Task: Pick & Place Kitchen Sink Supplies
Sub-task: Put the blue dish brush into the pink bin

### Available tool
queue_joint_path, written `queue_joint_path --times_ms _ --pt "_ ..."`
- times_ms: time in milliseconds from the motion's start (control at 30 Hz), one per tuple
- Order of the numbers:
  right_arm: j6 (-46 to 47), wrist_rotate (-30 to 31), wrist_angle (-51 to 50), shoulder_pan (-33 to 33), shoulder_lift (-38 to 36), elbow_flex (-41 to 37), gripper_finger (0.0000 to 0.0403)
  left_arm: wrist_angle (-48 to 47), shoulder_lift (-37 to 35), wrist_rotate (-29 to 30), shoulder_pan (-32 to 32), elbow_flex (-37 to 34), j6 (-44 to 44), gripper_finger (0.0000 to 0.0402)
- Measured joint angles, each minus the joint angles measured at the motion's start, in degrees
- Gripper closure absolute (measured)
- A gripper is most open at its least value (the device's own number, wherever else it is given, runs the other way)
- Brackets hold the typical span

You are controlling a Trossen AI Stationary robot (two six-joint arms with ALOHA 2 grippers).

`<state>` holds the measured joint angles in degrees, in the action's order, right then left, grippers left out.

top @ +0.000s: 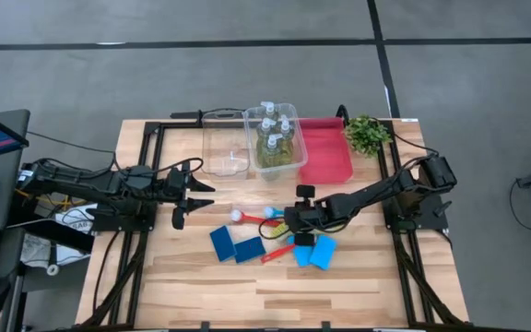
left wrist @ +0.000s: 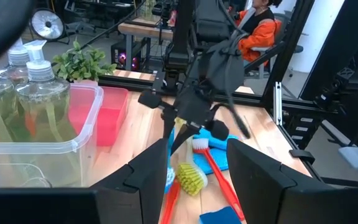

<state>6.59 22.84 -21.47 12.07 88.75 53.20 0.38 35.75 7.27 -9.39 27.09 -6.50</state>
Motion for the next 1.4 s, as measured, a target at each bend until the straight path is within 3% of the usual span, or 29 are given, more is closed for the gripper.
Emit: queue_joint_path --times_ms 267,533,633,867,1033,1233,1400 --pt "-3.5 1.7 -5.1 -0.1 0.0 11.0 0.0343 0.7 0.0 0.1 0.0 0.0 0.5 0.0234" --pt "1.4 2.0 -8.7 -1.2 0.0 21.8 0.0346 7.3 0.0 3.3 0.0 0.0 3.2 0.0234" --pt "1.5 6.4 -12.6 -1.4 0.0 26.0 0.0350 7.2 0.0 3.3 0.0 0.0 3.2 0.0234" --pt "1.9 22.8 -29.1 -1.8 0.0 38.7 0.0350 7.2 0.0 3.3 0.0 0.0 3.2 0.0234" --pt "5.3 25.8 -43.0 -4.4 -1.1 46.6 0.0350 7.1 0.0 3.4 0.0 0.0 3.0 0.0234" --pt "12.1 25.1 -55.4 -10.8 -7.2 47.2 0.0350 7.0 0.0 3.4 0.0 0.0 3.0 0.0234" --pt "16.9 24.2 -58.8 -17.7 -14.1 41.9 0.0351 7.0 0.0 3.4 0.0 0.0 3.0 0.0234"
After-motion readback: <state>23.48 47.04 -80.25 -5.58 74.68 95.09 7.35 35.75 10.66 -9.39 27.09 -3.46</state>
